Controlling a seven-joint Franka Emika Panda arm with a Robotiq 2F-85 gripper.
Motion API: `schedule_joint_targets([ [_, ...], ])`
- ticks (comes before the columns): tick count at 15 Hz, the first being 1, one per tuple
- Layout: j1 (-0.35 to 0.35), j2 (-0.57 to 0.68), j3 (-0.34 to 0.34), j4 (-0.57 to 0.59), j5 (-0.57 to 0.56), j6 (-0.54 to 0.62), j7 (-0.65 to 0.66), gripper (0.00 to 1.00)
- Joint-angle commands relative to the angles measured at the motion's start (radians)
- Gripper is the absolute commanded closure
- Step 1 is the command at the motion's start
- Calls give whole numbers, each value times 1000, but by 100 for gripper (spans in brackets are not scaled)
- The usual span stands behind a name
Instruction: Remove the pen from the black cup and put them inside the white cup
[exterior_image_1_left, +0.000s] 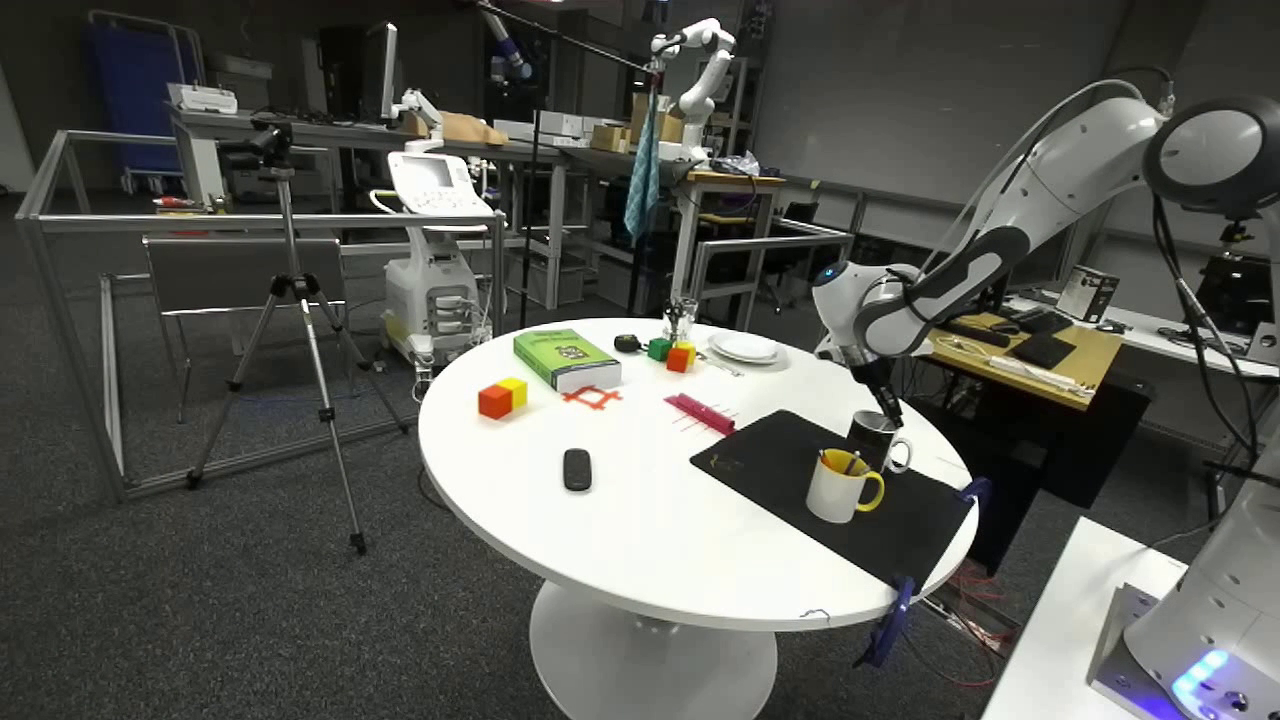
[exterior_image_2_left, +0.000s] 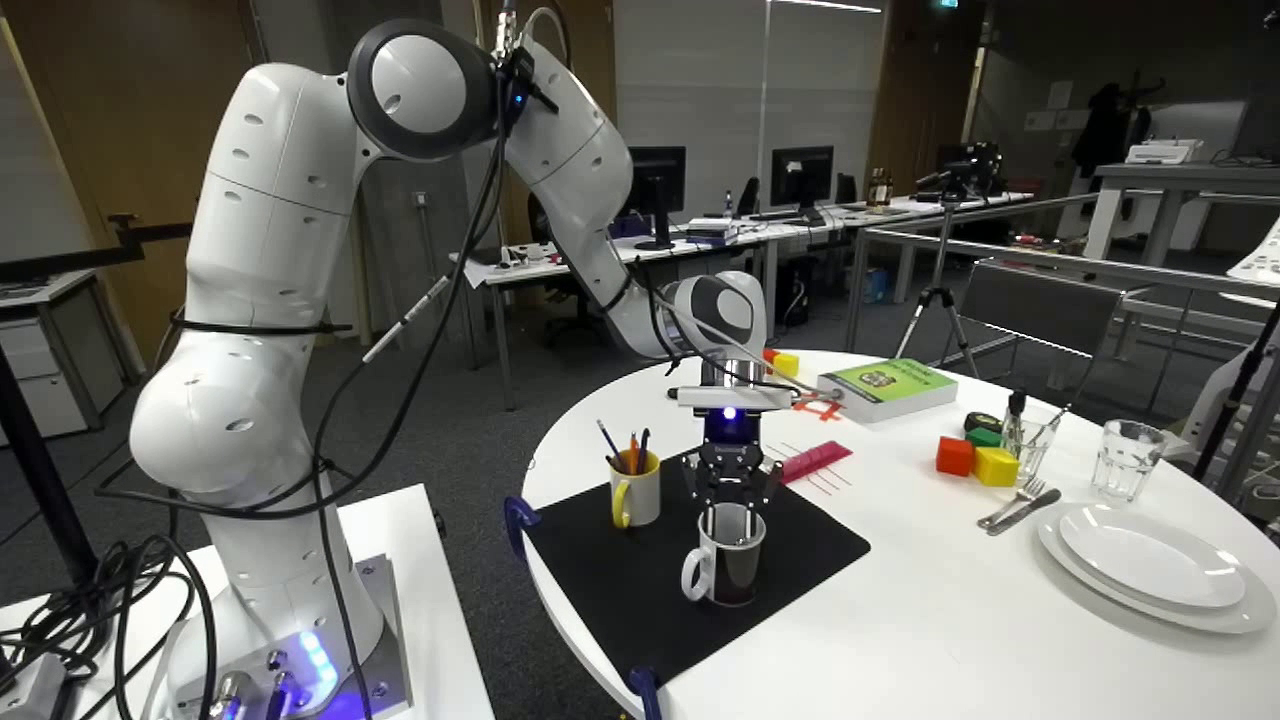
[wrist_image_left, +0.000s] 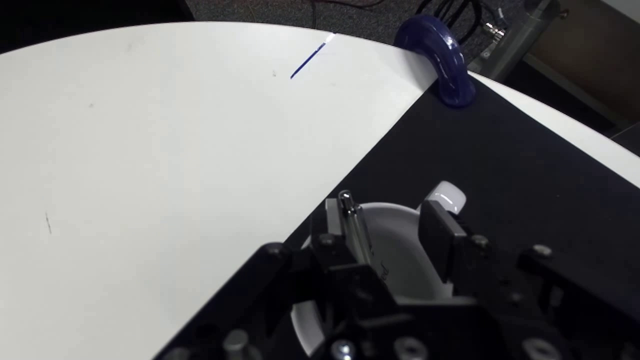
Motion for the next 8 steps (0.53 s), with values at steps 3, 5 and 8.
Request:
schedule_joint_targets([
  [3,-9,6,3,22,-30,-42,1,59],
  [5,-12,6,2,21,-30,-42,1,58],
  [8,-19,7,0,20,-29,-41,1,58],
])
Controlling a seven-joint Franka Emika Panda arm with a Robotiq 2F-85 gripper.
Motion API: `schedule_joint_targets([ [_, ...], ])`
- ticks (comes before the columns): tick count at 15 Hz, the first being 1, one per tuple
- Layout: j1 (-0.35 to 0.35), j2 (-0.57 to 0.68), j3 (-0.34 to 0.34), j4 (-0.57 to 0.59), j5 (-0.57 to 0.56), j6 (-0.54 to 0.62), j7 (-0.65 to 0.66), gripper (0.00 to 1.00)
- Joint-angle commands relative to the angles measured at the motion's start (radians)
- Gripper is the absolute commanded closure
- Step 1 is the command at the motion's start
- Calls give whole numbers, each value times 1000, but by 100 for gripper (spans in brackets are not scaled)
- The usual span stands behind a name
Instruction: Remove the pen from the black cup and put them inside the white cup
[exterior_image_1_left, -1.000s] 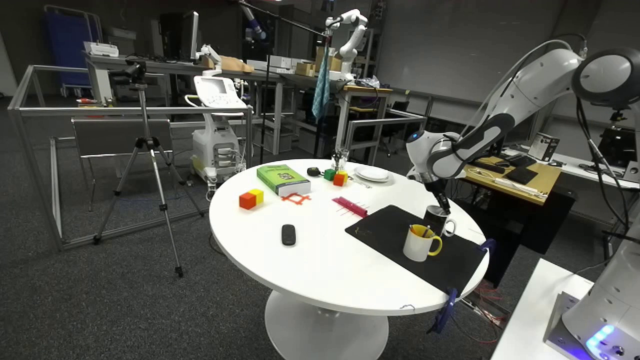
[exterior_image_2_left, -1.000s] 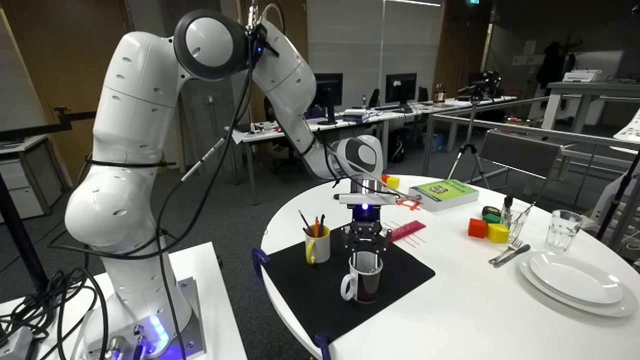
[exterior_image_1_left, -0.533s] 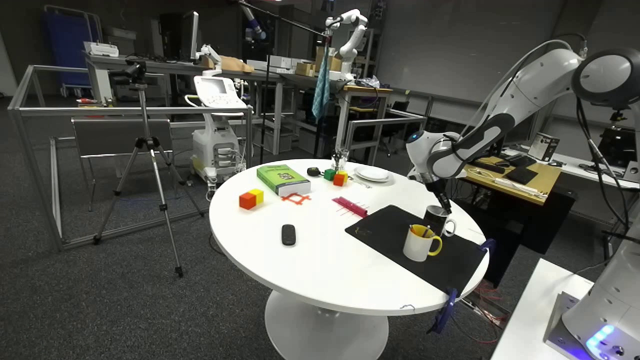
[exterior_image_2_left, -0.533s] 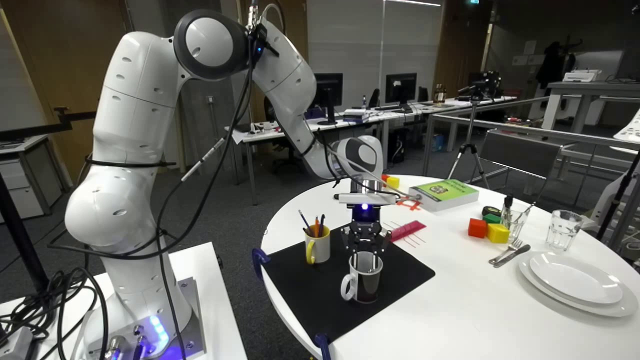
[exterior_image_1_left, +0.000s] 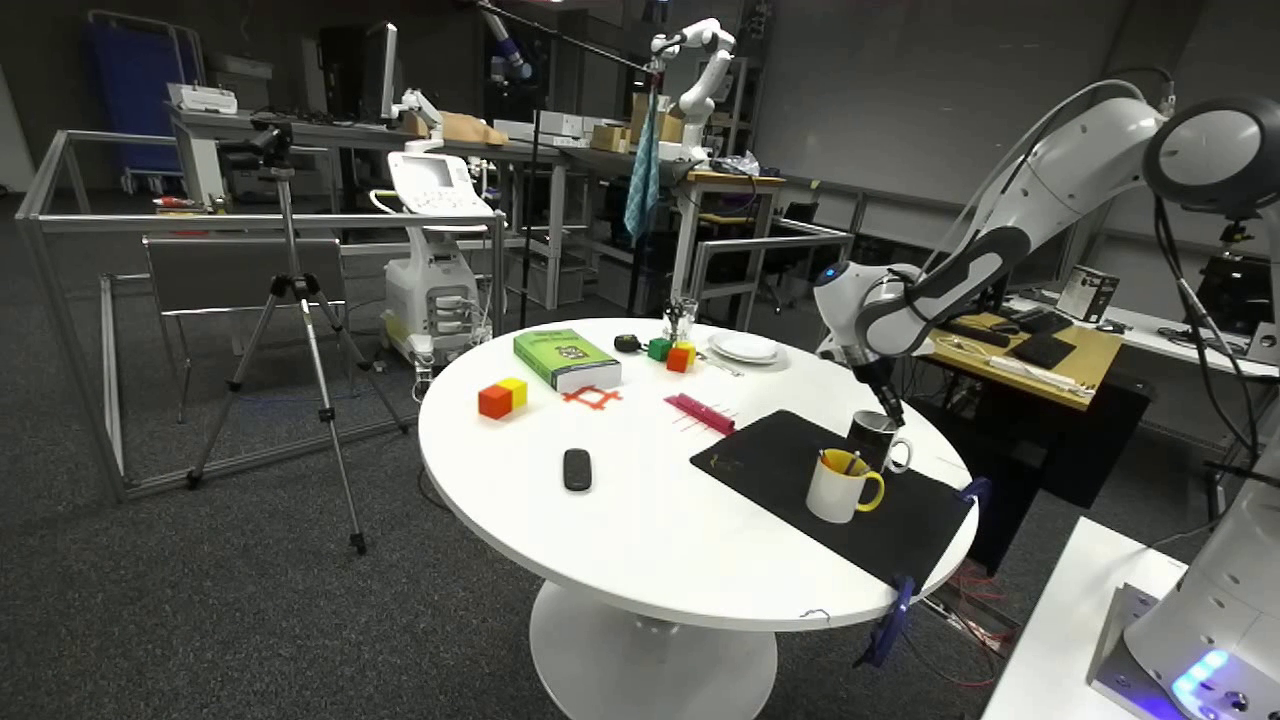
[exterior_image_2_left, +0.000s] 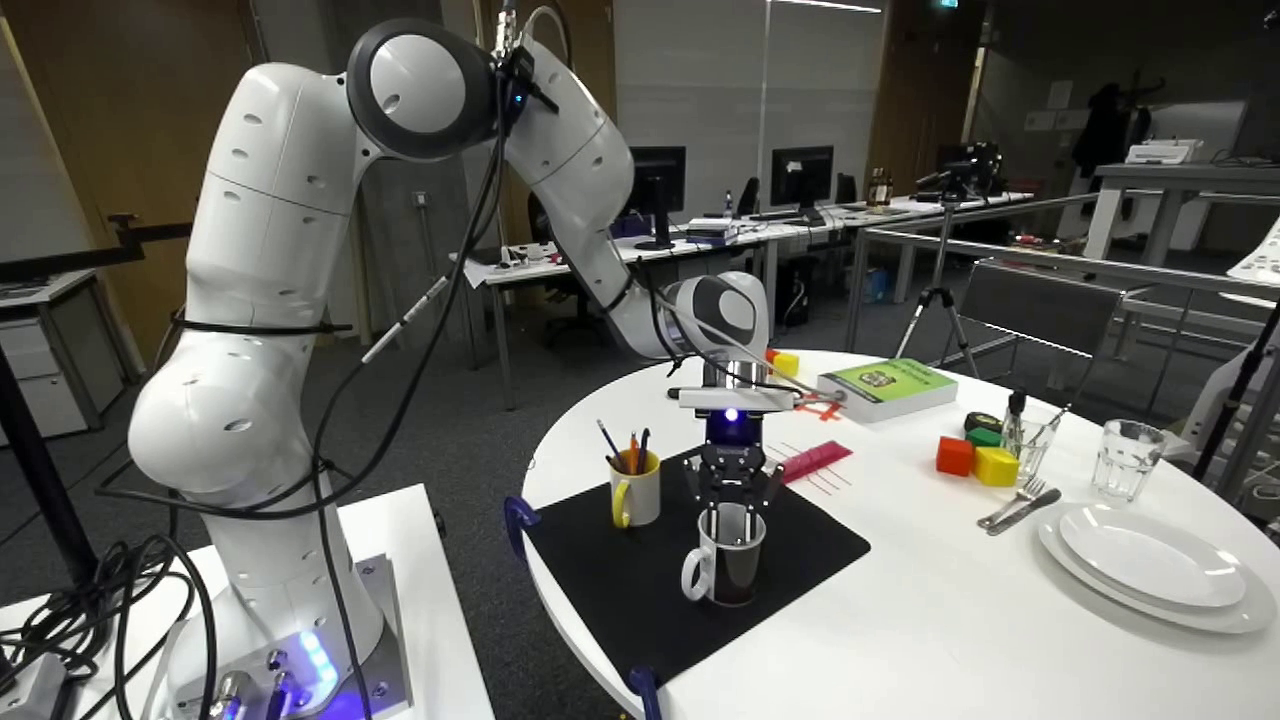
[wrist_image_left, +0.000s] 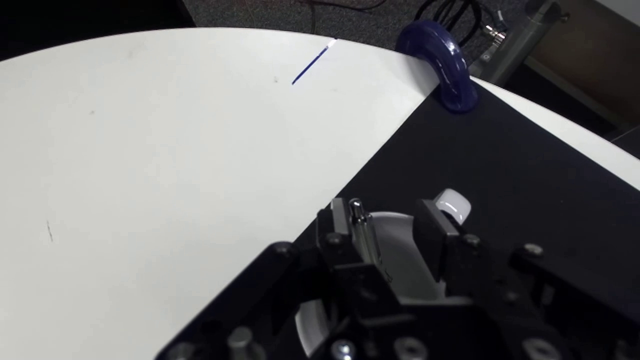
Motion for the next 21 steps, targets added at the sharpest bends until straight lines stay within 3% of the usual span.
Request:
schedule_joint_targets([
  [1,-11,7,0,21,-25,-40,1,58],
  [3,-12,7,0,22,-24,-40,0,61],
  [5,-13,8,1,24,-23,-40,1,81],
  [8,-15,9,1,24,-21,-40,1,99],
  [21,-20,-31,9,45,-1,-57,-22,97],
])
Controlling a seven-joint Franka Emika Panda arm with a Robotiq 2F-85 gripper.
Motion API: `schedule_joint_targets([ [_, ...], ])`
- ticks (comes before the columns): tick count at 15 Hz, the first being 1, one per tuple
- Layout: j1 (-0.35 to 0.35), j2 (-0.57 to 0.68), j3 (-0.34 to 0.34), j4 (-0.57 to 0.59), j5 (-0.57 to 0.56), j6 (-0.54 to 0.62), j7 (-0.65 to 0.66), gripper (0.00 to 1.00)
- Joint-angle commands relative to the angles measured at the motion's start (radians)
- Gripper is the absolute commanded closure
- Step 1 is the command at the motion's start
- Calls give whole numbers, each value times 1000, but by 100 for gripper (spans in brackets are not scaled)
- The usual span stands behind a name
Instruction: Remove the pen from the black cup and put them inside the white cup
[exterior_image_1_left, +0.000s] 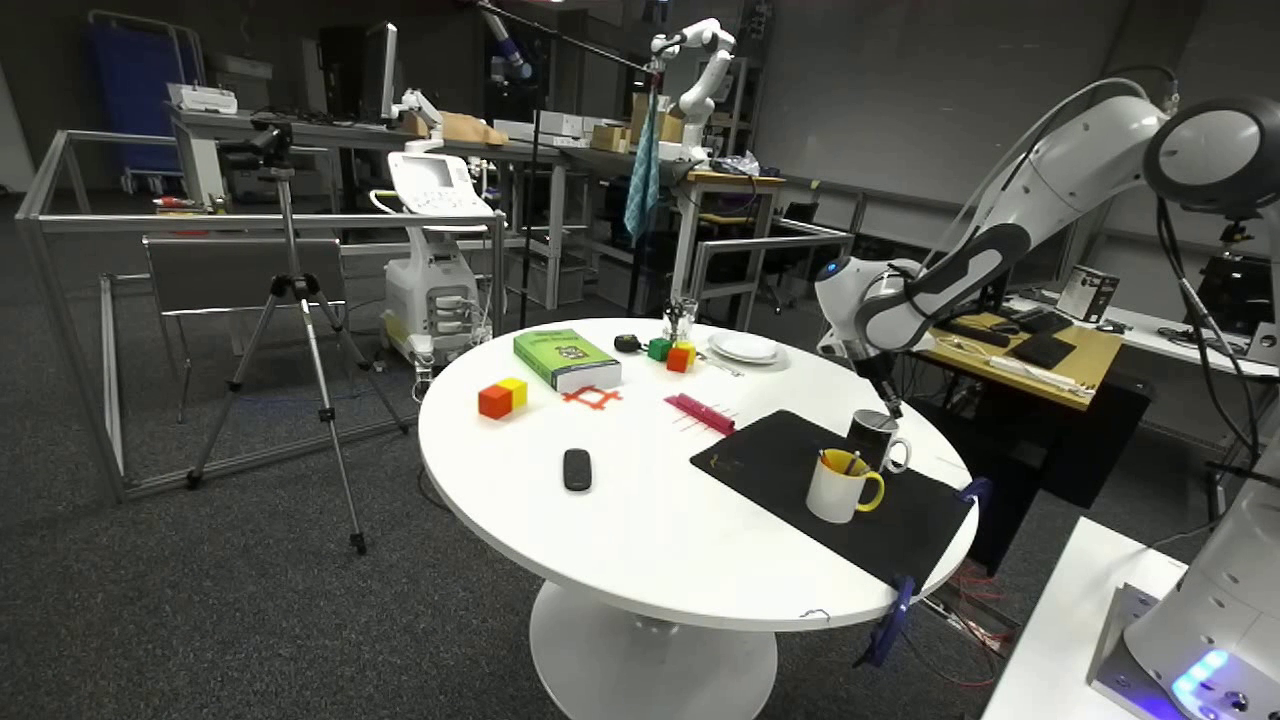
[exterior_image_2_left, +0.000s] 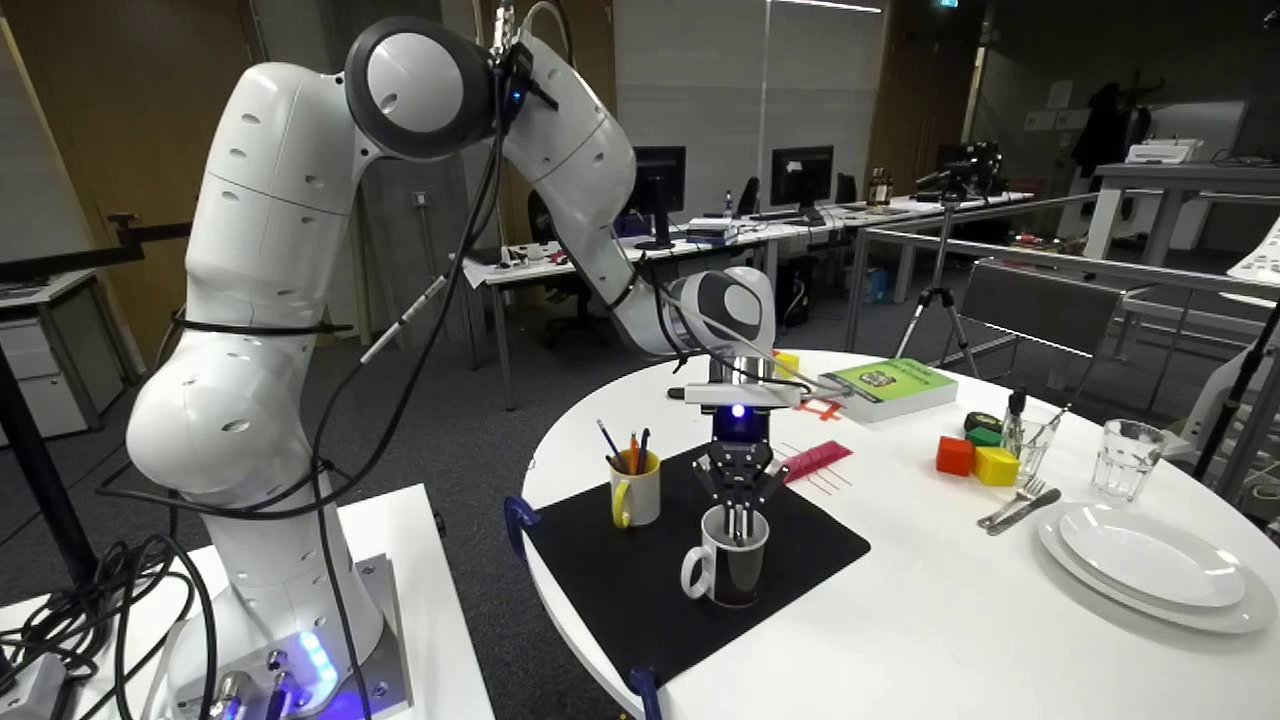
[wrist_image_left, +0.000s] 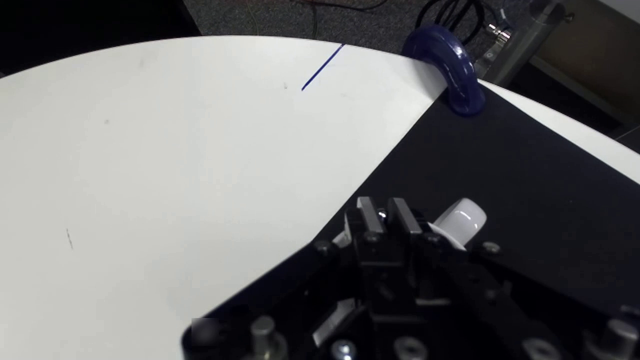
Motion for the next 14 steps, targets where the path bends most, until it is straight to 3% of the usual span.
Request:
schedule_joint_targets([
  [1,-10,-35,11,31,0,-46,-25,97],
  [7,-11,-84,19,39,10,-42,-45,97],
  [14,-18,-134,23,43,96,-80,-67,97],
])
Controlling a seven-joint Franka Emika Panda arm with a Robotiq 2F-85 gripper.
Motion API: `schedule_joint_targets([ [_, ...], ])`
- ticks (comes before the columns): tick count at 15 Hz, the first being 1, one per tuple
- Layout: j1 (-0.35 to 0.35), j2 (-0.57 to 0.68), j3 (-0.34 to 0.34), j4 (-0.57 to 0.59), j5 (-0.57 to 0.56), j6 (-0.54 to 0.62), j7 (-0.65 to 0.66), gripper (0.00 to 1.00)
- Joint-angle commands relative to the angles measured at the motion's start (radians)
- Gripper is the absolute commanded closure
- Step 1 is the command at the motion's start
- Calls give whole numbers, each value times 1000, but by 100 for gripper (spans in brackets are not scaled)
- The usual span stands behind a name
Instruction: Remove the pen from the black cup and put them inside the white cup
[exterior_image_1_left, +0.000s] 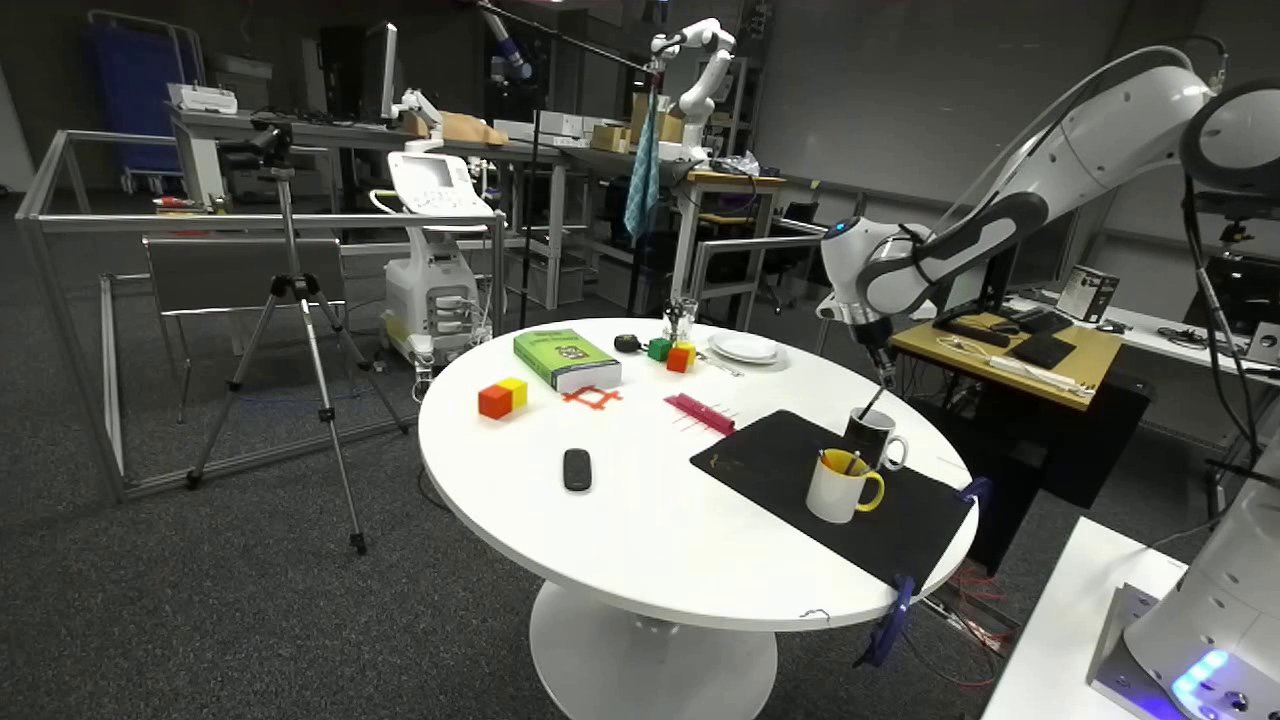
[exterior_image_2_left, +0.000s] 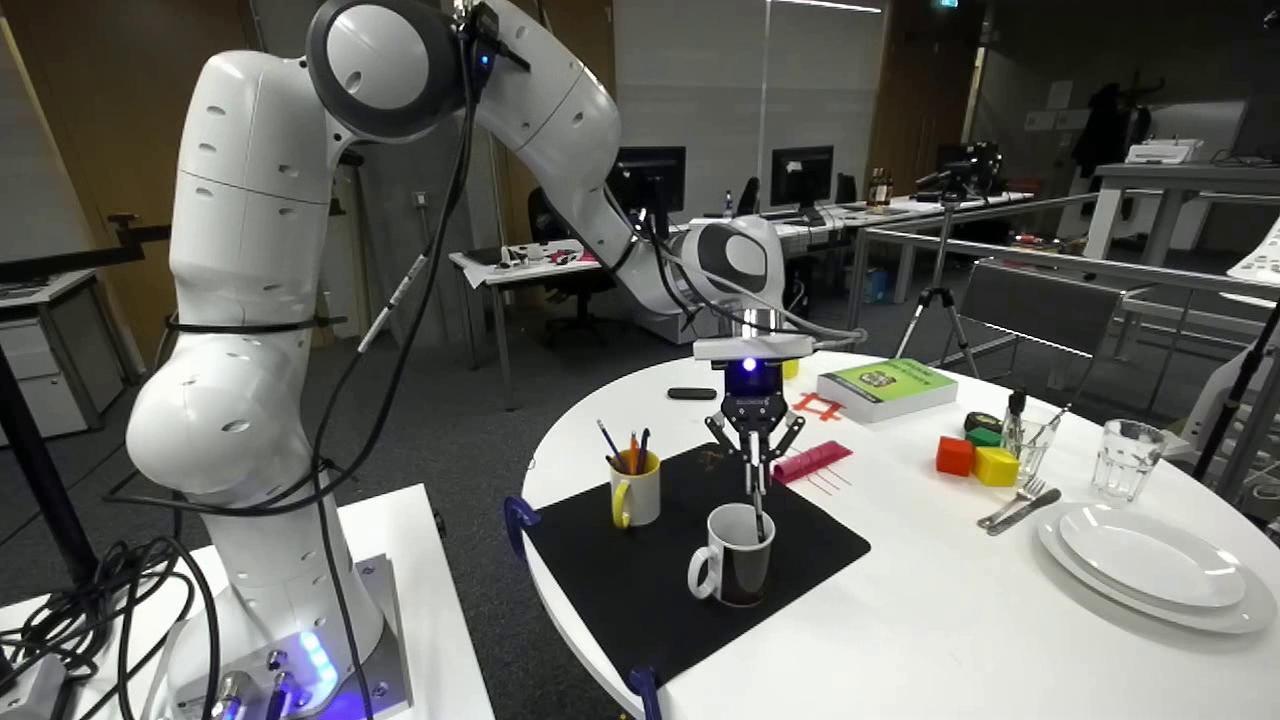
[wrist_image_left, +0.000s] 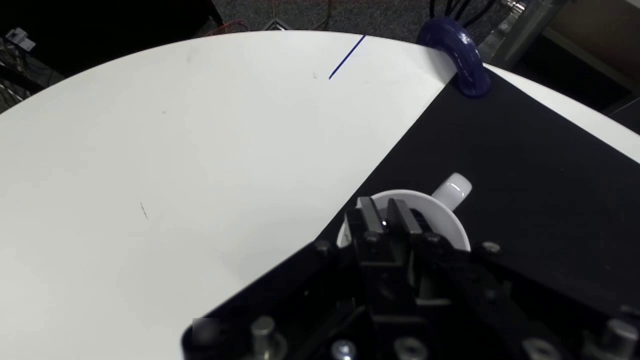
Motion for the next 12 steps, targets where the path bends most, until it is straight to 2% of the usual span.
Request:
schedule_joint_targets([
  [1,-16,-53,17,9,77,-75,-32,97],
  [5,-12,-93,20,16,140,-153,-19,97],
  [12,1,-174,29,35,148,-276,-10,97],
])
